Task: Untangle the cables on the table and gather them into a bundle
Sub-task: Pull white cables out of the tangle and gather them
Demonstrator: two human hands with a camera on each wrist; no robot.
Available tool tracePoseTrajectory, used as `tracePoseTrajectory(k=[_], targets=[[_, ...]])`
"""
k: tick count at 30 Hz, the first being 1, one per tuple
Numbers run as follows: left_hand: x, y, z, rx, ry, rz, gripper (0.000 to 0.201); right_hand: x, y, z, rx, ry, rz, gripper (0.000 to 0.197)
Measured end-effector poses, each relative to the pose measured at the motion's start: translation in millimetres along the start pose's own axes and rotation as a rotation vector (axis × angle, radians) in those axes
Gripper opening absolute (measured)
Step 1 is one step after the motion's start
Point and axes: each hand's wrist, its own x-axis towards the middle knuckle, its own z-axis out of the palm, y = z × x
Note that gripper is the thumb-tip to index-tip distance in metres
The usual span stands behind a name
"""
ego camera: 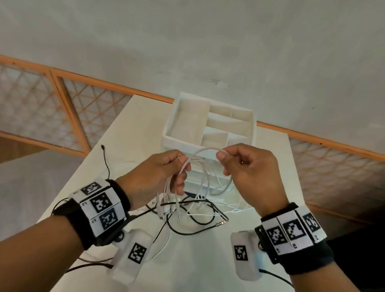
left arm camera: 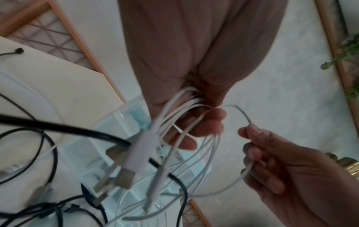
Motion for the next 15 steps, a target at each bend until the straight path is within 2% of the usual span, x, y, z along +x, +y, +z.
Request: tracePoseTrajectory(k=[3,5,7,8,10,11,12,15], targets=[[1.6,1.1,-0.6,-0.019,0.043,-0.008,0.025,-3.3,7.6,5.7,-0.157,-0.092,0.022,0.013],[1.6,3.1,-0.6,-0.009,0.030,-0.019,0.026,-2.4,10.5,4.1,-0.154,-0.033,0.044,0.019],[1.5,3.5,-1.3,0.007,0.021,-0.027,0.026,0.5,9.5,-1.4,-0.072,0.001,0.081,0.011],[1.1,4.5,-1.3,0.008,0.016,-0.025,0.026,0.7,6.5,-3.9,-0.068,-0.068,0.086,0.018],[-0.8,8.6,0.7,0.023,-0.024,0.012,0.027,-0.9,2.2,-1.7,-0.169,-0.301,0.088,0.060],[-2.3,12.0,3.7,0.048,-0.064,0.044,0.028,-2.7,1.2,3.6,-0.242,-0.387,0.085,0.069],[-4.2,16.5,7.7,0.084,-0.106,0.079,0.029,-5.4,0.5,9.9,-0.274,-0.432,0.071,0.063],[-9.0,29.9,11.5,0.162,-0.139,0.178,0.033,-8.3,13.0,21.7,-0.276,-0.424,0.079,0.015]])
